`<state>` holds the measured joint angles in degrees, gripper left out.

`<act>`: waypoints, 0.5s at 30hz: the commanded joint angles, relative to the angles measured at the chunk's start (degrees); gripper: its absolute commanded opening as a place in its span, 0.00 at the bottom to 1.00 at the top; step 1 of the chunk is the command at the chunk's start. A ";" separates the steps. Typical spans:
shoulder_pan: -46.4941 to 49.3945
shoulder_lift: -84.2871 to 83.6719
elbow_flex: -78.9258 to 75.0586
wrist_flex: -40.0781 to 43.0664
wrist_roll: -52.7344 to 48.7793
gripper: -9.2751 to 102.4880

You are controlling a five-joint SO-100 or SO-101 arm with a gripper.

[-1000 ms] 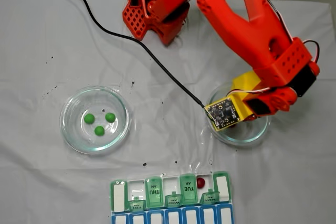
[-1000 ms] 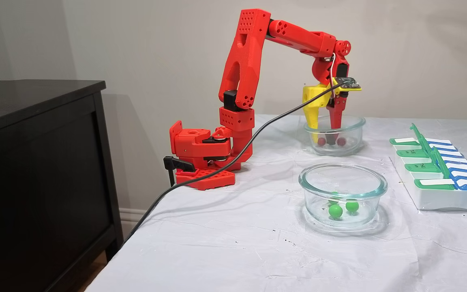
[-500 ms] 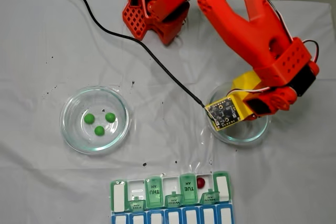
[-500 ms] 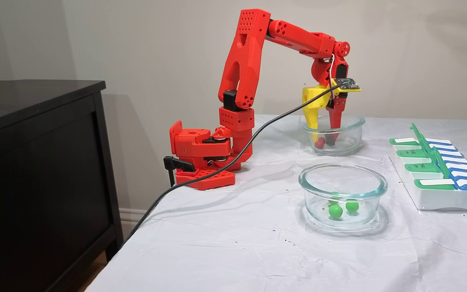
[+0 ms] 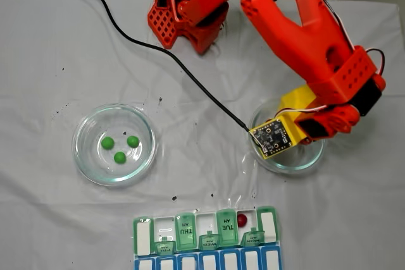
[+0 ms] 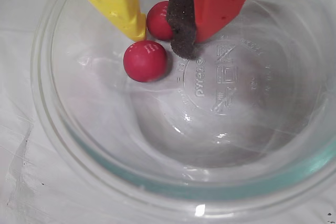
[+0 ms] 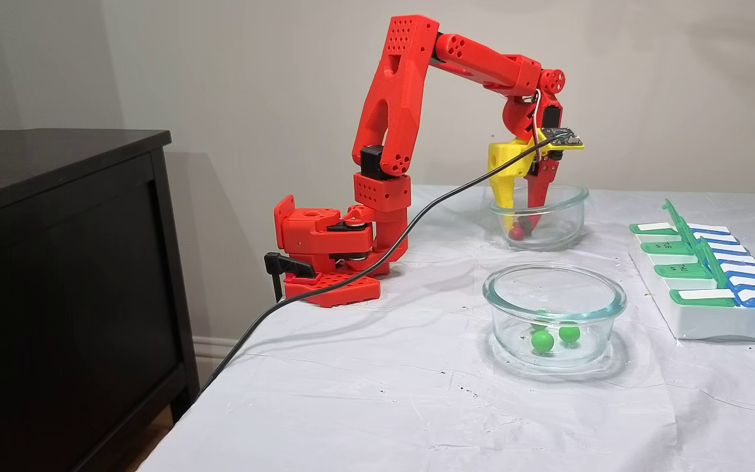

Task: Sort medicines into box.

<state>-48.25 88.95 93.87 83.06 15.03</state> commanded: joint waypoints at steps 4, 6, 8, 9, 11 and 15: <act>1.85 5.19 -3.69 0.18 -0.53 0.08; 3.16 7.12 -5.27 0.62 -1.41 0.08; 4.39 8.88 -6.59 0.62 -1.93 0.08; 5.01 9.49 -7.12 0.70 -1.93 0.08; 5.98 10.37 -7.82 0.70 -2.37 0.08; 7.65 12.04 -8.88 0.79 -3.16 0.08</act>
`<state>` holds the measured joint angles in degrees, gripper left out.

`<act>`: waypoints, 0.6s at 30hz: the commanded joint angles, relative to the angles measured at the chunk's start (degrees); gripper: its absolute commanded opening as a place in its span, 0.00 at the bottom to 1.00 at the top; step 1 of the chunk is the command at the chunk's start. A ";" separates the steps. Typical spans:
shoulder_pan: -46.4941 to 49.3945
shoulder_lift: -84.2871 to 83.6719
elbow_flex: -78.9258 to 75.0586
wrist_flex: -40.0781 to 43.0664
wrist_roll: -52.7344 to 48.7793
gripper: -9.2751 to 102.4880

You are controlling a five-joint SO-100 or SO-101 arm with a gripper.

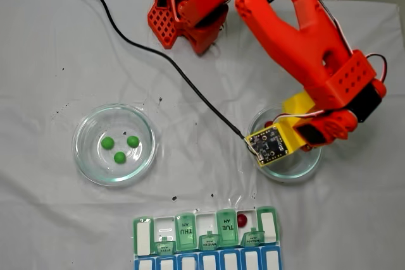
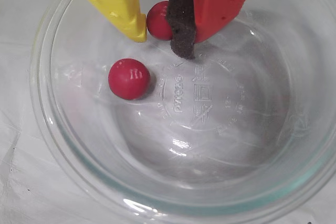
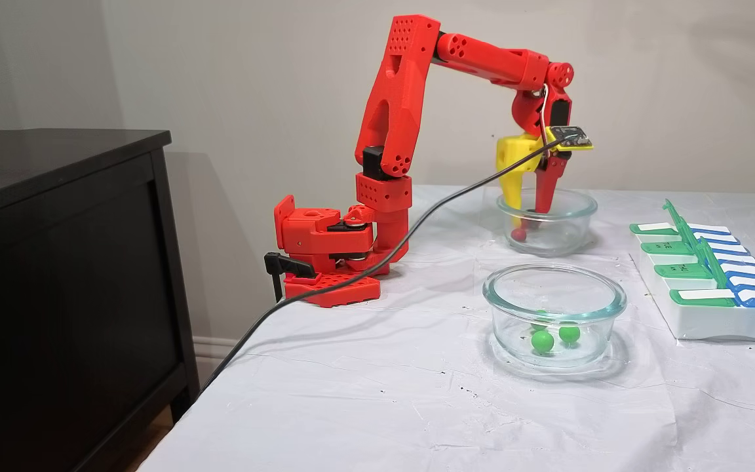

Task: Sort medicines into box.

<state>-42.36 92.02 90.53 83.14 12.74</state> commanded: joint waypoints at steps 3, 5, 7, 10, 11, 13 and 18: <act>3.16 10.20 -6.77 0.88 -1.23 0.08; 4.48 11.07 -8.09 1.14 -2.11 0.08; 5.98 12.22 -9.58 1.32 -3.08 0.08; 7.91 14.06 -11.87 2.02 -4.48 0.08; 8.79 14.68 -12.83 2.29 -5.01 0.08; 10.11 15.21 -14.41 2.55 -5.80 0.08; 14.68 17.31 -18.28 1.76 -9.40 0.08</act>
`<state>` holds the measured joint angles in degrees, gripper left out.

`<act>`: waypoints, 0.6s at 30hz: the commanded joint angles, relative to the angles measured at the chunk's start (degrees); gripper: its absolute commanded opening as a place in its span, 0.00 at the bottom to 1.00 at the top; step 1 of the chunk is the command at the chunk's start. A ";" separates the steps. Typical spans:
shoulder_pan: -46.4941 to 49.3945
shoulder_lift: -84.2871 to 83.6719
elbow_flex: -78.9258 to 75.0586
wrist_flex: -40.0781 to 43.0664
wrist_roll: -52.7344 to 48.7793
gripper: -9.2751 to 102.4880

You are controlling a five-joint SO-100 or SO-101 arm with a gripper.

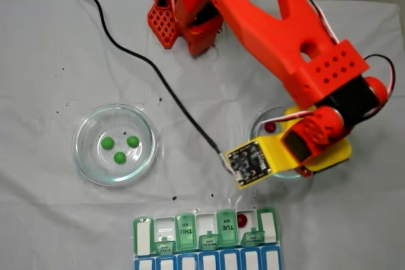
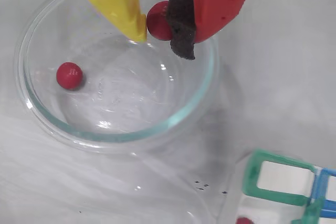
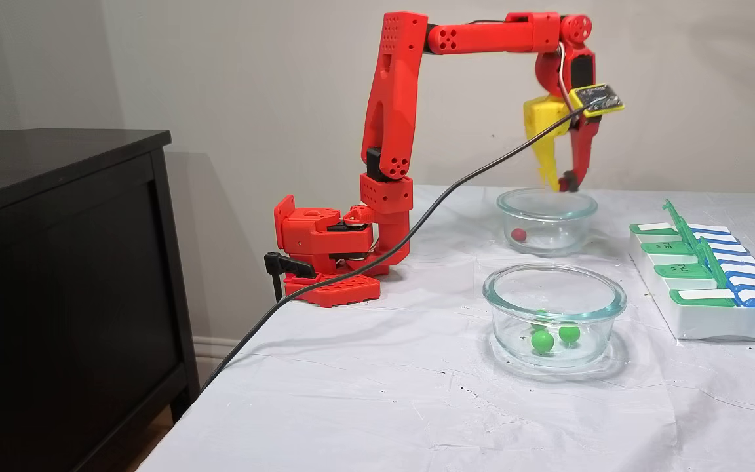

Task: Sort medicines into box.

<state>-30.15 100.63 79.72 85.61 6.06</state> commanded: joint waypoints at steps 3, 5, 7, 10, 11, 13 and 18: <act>6.77 10.20 -7.73 -2.64 -5.62 0.08; 9.40 8.61 -7.65 -3.08 -7.03 0.08; 11.60 6.50 -6.33 -6.06 -7.73 0.08; 13.36 5.45 -3.96 -9.49 -9.14 0.08; 13.89 5.62 -3.52 -10.11 -9.93 0.08; 16.08 4.92 -4.48 -10.90 -11.07 0.08; 20.57 4.22 -6.24 -10.20 -14.33 0.08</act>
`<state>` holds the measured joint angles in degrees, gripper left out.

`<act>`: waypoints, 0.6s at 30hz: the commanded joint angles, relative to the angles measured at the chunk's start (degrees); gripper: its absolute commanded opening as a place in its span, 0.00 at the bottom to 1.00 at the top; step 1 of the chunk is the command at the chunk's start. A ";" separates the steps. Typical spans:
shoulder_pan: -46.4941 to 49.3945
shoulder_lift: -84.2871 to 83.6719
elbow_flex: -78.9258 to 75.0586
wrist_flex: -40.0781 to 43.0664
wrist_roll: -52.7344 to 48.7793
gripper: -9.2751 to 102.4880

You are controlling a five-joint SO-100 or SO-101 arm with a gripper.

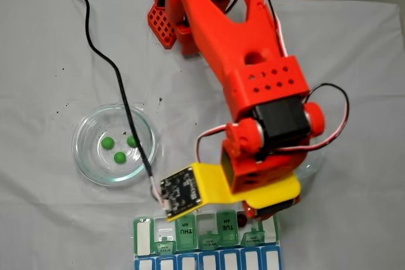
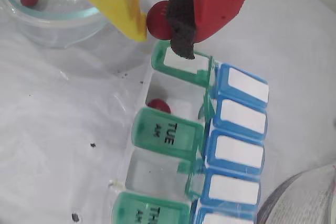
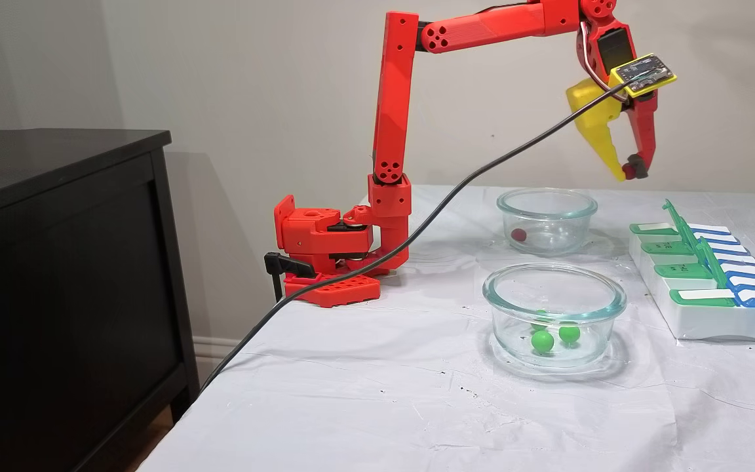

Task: Sort medicines into box.

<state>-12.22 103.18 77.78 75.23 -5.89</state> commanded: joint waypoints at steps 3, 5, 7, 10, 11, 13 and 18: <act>4.75 1.49 -3.43 0.88 -4.13 0.08; 6.06 1.67 -1.32 0.26 -5.80 0.08; 7.21 4.13 3.69 -2.90 -7.91 0.08; 9.32 6.06 9.58 -6.42 -11.16 0.08; 10.11 5.54 9.84 -6.33 -12.04 0.08; 11.16 5.98 11.51 -7.21 -13.10 0.08; 12.22 8.96 15.38 -10.37 -13.54 0.08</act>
<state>-0.26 103.97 93.96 66.62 -18.98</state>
